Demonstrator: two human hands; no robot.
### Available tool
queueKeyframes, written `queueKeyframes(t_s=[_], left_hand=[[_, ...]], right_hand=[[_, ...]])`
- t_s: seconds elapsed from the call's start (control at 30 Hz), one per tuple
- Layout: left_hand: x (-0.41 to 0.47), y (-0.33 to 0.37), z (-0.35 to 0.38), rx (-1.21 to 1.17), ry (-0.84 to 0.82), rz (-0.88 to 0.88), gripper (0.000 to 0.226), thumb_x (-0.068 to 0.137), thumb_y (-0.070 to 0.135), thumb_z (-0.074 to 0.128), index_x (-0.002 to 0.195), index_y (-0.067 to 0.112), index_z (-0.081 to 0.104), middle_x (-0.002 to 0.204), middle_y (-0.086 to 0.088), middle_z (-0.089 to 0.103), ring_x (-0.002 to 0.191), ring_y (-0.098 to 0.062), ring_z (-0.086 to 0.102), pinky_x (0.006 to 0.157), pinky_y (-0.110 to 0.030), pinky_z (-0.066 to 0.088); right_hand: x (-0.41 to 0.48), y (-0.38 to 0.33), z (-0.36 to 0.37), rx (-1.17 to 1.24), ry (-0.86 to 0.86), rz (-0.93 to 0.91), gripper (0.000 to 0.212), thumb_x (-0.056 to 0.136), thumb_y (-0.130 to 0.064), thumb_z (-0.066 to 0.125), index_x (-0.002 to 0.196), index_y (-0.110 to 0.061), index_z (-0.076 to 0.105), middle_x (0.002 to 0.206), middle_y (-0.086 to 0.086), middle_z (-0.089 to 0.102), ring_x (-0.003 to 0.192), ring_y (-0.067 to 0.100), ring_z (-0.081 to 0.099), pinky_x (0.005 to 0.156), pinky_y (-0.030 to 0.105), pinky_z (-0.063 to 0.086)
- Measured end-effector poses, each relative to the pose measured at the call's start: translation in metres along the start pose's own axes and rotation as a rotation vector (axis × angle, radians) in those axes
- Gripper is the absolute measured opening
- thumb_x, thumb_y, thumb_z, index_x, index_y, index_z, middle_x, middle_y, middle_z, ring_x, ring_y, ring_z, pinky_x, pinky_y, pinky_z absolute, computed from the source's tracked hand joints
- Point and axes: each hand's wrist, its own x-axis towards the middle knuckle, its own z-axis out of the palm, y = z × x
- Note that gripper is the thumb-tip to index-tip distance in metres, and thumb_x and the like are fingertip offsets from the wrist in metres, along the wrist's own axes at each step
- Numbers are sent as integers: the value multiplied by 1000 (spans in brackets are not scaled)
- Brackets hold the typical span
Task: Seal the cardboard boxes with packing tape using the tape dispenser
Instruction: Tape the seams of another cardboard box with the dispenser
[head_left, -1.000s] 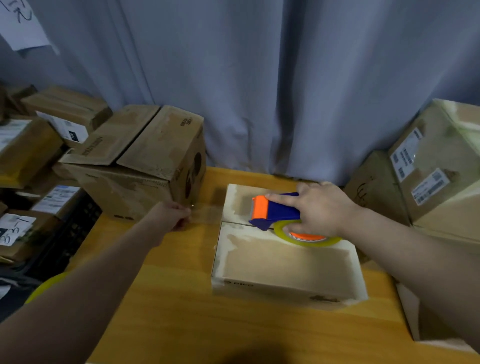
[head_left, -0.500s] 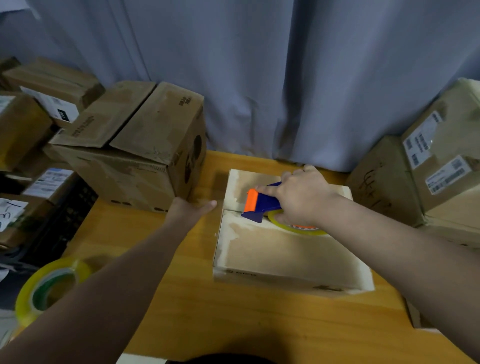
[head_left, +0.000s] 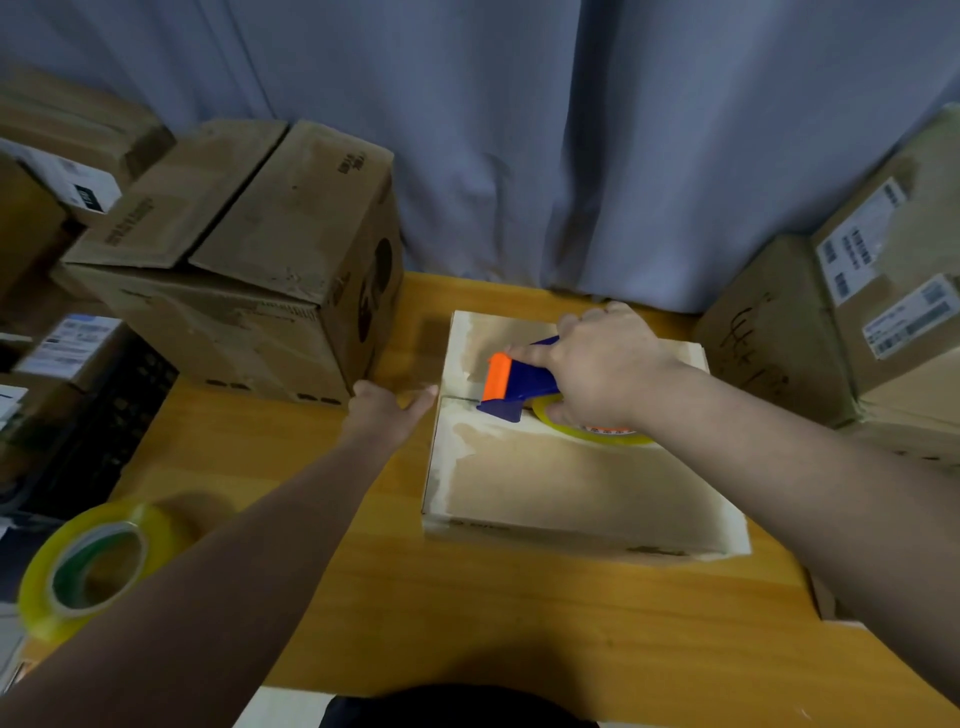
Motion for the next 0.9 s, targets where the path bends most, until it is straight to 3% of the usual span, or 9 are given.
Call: queueKeyframes(t_s=[0.17,0.4,0.57,0.63,0.7,0.77,0.83,0.9], left_hand=[[-7,7,2,127,87,-1,79,83,58,60,126,0,28,132,-19,37,119,-38,45,93,-48,44],[-19,15,12,178,179,0,75,90,53,52,137,5,21,140,-15,24,129,-35,28,101,-46,31],[-17,0,0,211,148,-35,89,82,56,62,142,7,19,141,-17,23,129,-37,27,102,-49,32],[-12,-3,-7,186,168,100,71,89,47,59,140,6,32,138,-18,34,127,-38,35,101,-47,35],[-16,3,-15,34,196,267,43,97,34,50,131,7,50,125,-13,52,113,-31,51,90,-40,45],[-29,17,-17,-254,95,250,39,101,31,41,124,3,57,108,-8,62,93,-20,59,74,-29,49],[-38,26,-15,-517,-177,84,55,101,43,35,132,1,50,117,-8,62,107,-22,59,89,-32,49],[-35,25,-13,-594,-374,-33,76,96,60,26,143,2,36,141,-14,47,130,-28,45,106,-39,37]], right_hand=[[-2,0,1,7,11,6,68,88,-57,49,149,-42,22,117,6,53,103,27,52,82,37,35],[-2,-1,-2,16,7,-8,67,89,-57,49,148,-42,22,119,6,53,106,27,51,87,37,37],[-5,0,-3,24,6,-4,67,88,-58,49,148,-42,23,117,6,53,105,27,51,84,36,36],[-5,0,-3,27,4,-3,67,88,-58,49,148,-42,23,117,7,53,105,27,51,84,36,36],[-4,0,-2,26,3,-2,68,88,-57,50,148,-43,23,116,7,53,104,28,51,84,37,37],[-4,0,-3,28,0,0,67,88,-57,50,148,-43,25,116,7,53,104,28,51,84,37,37],[-4,0,-2,28,4,5,65,87,-57,50,147,-42,27,117,7,53,106,28,50,85,37,36],[-4,-2,-2,24,6,12,65,88,-57,49,147,-43,27,118,7,53,106,28,50,86,37,36]])
